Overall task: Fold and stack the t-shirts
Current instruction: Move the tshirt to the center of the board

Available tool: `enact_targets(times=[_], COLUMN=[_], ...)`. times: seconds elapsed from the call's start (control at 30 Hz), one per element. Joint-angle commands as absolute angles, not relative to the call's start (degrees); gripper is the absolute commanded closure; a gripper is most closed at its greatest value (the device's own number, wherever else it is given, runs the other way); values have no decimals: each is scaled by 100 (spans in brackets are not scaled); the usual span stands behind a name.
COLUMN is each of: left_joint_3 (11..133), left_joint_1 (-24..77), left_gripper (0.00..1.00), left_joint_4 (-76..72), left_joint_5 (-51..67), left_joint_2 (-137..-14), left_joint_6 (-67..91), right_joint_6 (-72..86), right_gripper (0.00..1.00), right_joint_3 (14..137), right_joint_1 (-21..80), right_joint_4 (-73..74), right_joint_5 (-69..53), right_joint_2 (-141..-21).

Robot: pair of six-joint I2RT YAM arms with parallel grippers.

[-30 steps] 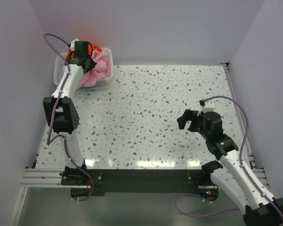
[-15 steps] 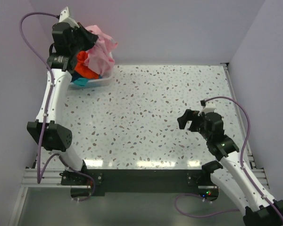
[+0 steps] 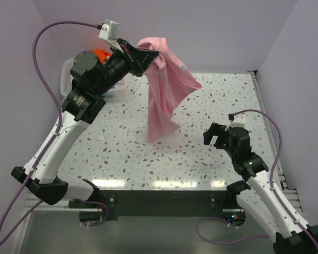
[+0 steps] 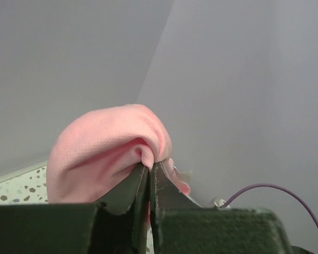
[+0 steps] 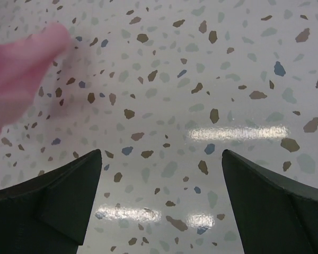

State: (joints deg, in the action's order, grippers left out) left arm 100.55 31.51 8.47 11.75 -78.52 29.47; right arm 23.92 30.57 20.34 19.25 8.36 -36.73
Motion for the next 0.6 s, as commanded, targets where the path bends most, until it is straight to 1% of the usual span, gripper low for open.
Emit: enact_targets(times=[0.0, 0.03, 0.1, 0.13, 0.17, 0.2, 0.23, 0.27, 0.33, 0.37, 0.4, 0.43, 0.47, 0.53, 0.57], left_joint_3=[9590, 9441, 9177, 8741, 8484, 8203, 7548, 7193, 6307, 6076, 5873, 5549, 5433, 5231, 5186], left_joint_1=[3252, 3261, 3261, 3261, 3261, 3252, 3252, 3252, 3217, 3191, 3077, 3007, 2919, 2620, 2463], left_gripper=[100, 100, 100, 100, 100, 97, 95, 90, 83, 79, 66, 61, 51, 38, 26], left_joint_4=[255, 420, 728, 1095, 1334, 1580, 1930, 2038, 2371, 2477, 2583, 2732, 2786, 3022, 3110], left_joint_5=[941, 810, 29, -365, -1265, -1709, -2062, -2527, -2785, -2908, -2927, -2909, -2813, -2716, -2725], left_joint_2=[-7857, -7875, -7840, -7796, -7674, -7612, -7481, -7427, -7331, -7330, -7330, -7356, -7374, -7426, -7427], left_joint_6=[3155, 3199, 3269, 3348, 3453, 3846, 4058, 4226, 4683, 4815, 4999, 5044, 5054, 5071, 5115], right_joint_6=[2575, 2601, 2628, 2628, 2619, 2602, 2593, 2593, 2540, 2540, 2523, 2488, 2444, 2321, 2294], right_gripper=[1, 1, 1, 1, 1, 1, 1, 1, 1, 1, 1, 1, 1, 1, 1], right_joint_3=[3208, 3173, 3138, 3129, 3155, 3164, 3181, 3173, 3138, 3138, 3164, 3242, 3269, 3339, 3357], right_joint_1=[2048, 2057, 2057, 2048, 2048, 2048, 2057, 2057, 2048, 2057, 2057, 2057, 2057, 2048, 2057], right_joint_4=[2144, 2153, 2127, 2127, 2162, 2180, 2171, 2136, 2048, 2022, 2030, 2039, 2013, 1838, 1776], right_joint_5=[1537, 1599, 1661, 1661, 1661, 1635, 1609, 1574, 1399, 1337, 1284, 1127, 1064, 662, 494], right_joint_2=[-3578, -3542, -3507, -3481, -3498, -3498, -3524, -3551, -3629, -3769, -3866, -3945, -4129, -4288, -4446])
